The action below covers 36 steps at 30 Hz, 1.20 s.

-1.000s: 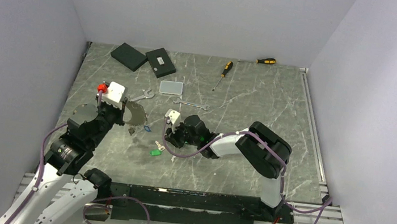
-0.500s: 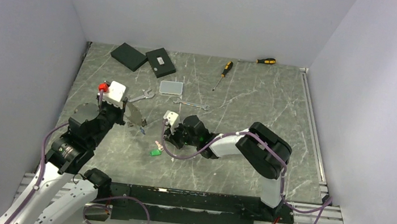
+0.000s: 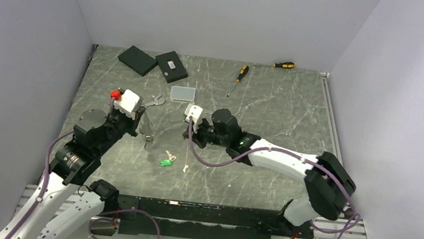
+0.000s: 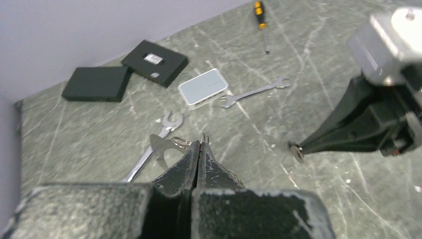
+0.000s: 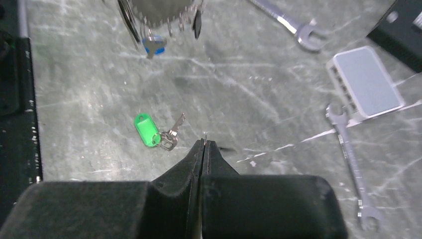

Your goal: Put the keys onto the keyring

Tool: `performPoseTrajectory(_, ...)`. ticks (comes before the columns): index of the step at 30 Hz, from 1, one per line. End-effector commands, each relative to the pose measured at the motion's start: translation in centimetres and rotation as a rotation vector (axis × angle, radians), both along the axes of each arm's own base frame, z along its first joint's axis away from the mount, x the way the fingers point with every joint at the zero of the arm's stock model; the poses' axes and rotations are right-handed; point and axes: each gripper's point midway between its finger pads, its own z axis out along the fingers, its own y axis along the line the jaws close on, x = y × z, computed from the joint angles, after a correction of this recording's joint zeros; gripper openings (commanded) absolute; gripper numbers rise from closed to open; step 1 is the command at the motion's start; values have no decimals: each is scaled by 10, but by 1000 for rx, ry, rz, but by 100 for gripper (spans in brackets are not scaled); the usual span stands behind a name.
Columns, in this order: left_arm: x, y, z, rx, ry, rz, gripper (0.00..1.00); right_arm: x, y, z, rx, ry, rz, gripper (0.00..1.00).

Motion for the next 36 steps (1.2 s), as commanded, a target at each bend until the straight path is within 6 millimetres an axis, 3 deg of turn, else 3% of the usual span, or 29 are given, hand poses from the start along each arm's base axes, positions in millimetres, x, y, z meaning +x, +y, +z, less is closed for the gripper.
performPoseTrajectory(1, -7, -40, 23, -54, -72, -226, 0, -12, -5, 46, 36, -45, 79, 0)
performPoseTrajectory(8, -29, -88, 20, -86, -7, -533, 0, -30, -13, 99, 100, -61, 141, 0)
performPoseTrajectory(11, -35, -98, 18, -98, 15, -607, 0, -35, -17, 124, 151, -84, 144, 0)
performPoseTrajectory(16, -39, -105, 17, -112, 36, -659, 0, -39, -24, 142, 164, -77, 136, 0)
performPoseTrajectory(30, -46, -113, 14, -122, 57, -725, 0, -55, -16, 166, 222, -19, 211, 0)
performPoseTrajectory(36, -47, -115, 14, -124, 61, -744, 0, -56, -9, 168, 260, 45, 209, 0)
